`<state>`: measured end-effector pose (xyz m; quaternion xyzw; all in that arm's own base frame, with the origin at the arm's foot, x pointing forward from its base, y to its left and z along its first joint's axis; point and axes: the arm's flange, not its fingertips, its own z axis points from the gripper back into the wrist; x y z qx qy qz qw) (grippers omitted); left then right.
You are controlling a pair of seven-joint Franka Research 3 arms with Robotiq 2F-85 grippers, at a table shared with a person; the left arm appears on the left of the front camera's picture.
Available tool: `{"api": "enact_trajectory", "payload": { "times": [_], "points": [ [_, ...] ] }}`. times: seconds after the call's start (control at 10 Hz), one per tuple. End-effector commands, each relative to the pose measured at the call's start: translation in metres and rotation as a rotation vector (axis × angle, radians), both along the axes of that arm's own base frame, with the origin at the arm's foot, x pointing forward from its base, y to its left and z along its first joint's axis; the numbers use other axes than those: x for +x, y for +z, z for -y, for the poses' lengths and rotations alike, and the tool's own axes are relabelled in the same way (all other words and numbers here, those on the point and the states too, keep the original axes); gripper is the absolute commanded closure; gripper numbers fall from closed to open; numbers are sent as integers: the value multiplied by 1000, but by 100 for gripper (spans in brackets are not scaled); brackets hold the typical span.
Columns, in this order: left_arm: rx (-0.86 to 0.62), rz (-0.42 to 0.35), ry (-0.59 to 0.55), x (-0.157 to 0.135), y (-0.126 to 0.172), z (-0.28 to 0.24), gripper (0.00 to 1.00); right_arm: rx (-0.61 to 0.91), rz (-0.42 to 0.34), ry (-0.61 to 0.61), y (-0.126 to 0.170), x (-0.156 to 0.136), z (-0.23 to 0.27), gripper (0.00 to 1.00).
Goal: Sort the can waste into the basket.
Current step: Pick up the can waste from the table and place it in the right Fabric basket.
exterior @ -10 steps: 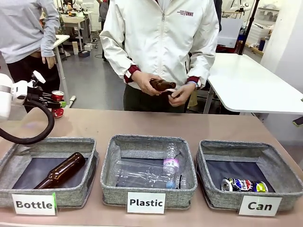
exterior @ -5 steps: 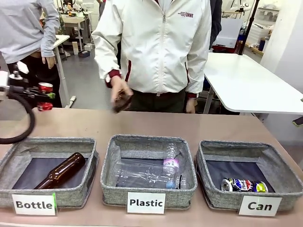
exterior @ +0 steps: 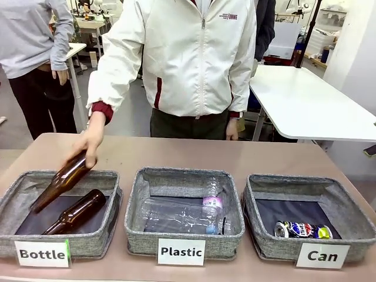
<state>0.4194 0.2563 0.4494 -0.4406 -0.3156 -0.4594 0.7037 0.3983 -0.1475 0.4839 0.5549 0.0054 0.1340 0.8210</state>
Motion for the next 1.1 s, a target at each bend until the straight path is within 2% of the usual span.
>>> {"api": "enact_trajectory", "payload": {
  "times": [0.0,0.1,0.3,0.5,0.6,1.0],
  "points": [
    [38,130,-78,-27,19,-61,100,-12,18,11,0,-1,2,0],
    [-22,158,-33,-40,29,-90,100,-12,18,11,0,-1,2,0],
    [-144,170,67,-47,25,-113,100,-12,18,11,0,-1,2,0],
    [-330,167,116,-35,11,-112,100,-12,18,11,0,-1,2,0],
    [-128,171,70,-62,21,-116,100,-12,18,11,0,-1,2,0],
    [-128,171,70,-62,21,-116,100,-12,18,11,0,-1,2,0]
  ]
}}
